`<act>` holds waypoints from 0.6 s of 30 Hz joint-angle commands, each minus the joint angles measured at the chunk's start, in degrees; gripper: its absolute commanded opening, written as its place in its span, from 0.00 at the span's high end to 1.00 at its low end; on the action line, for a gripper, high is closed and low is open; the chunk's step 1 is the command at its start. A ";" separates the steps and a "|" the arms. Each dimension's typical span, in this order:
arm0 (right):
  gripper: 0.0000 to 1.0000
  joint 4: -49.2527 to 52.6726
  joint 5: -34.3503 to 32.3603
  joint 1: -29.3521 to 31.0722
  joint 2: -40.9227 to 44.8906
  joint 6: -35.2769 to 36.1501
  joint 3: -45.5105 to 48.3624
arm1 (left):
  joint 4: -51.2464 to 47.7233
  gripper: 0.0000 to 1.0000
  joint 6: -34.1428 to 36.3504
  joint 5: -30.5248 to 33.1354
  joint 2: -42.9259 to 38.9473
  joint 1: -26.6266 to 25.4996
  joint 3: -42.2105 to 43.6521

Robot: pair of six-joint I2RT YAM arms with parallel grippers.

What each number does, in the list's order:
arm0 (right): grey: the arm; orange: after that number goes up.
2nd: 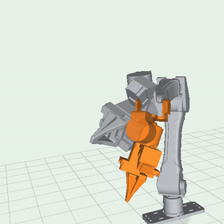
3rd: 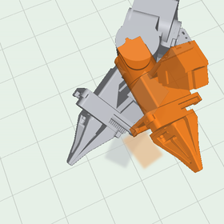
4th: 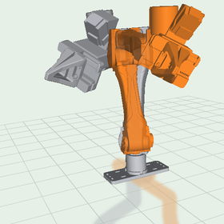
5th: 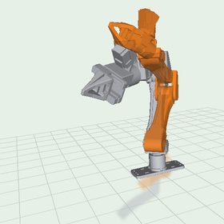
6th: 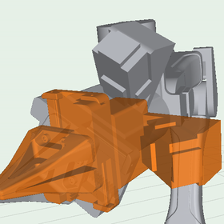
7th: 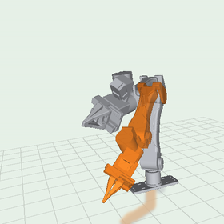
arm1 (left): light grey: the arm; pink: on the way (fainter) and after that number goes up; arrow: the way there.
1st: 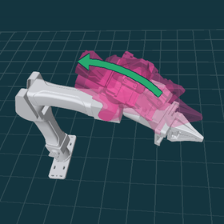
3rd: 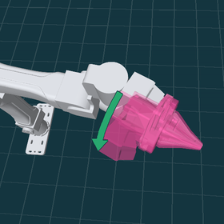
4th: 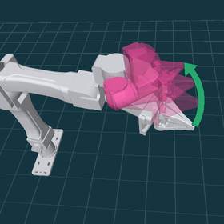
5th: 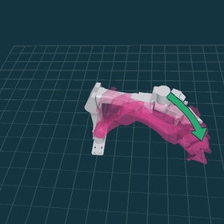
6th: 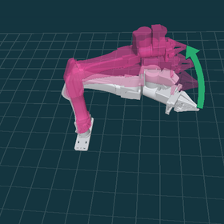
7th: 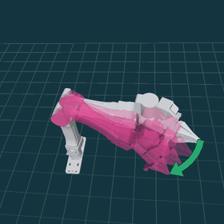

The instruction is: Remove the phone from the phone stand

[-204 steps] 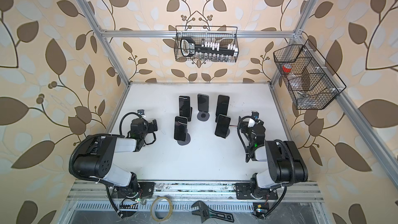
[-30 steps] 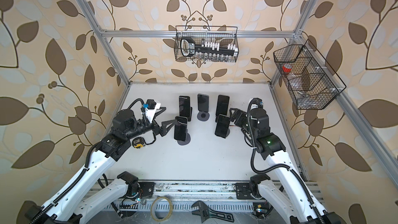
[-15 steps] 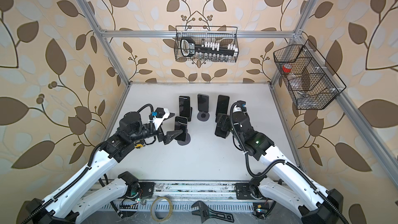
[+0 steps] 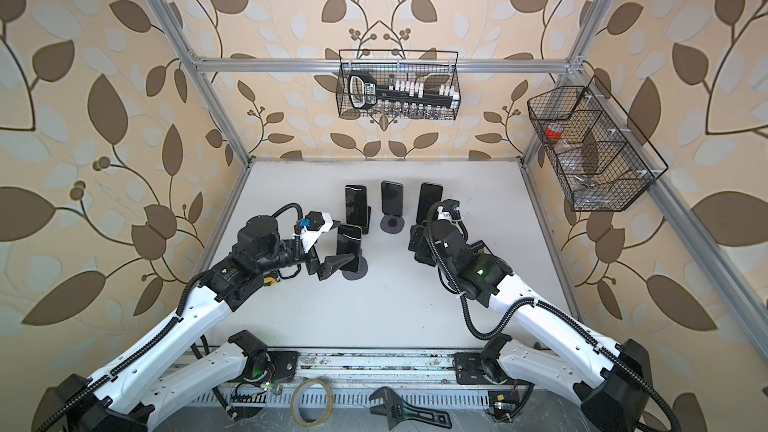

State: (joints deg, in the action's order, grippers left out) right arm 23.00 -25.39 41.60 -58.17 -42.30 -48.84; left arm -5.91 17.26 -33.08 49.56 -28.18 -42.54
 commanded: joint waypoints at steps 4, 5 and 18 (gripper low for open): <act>0.13 1.72 -3.45 1.98 -0.62 -3.15 -0.97 | 2.96 0.02 3.10 -2.66 1.26 -0.73 -1.37; 0.14 1.95 -3.75 2.21 -0.93 -3.31 -1.08 | 3.09 0.02 3.52 -2.77 1.49 -0.72 -1.64; 0.13 3.81 -7.28 2.69 -4.76 -1.42 -1.80 | 2.22 0.02 4.57 -1.46 0.40 -0.73 -0.18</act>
State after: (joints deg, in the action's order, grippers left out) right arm 24.56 -30.15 44.03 -61.49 -44.49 -48.84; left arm -5.41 20.14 -34.04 51.48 -28.21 -42.54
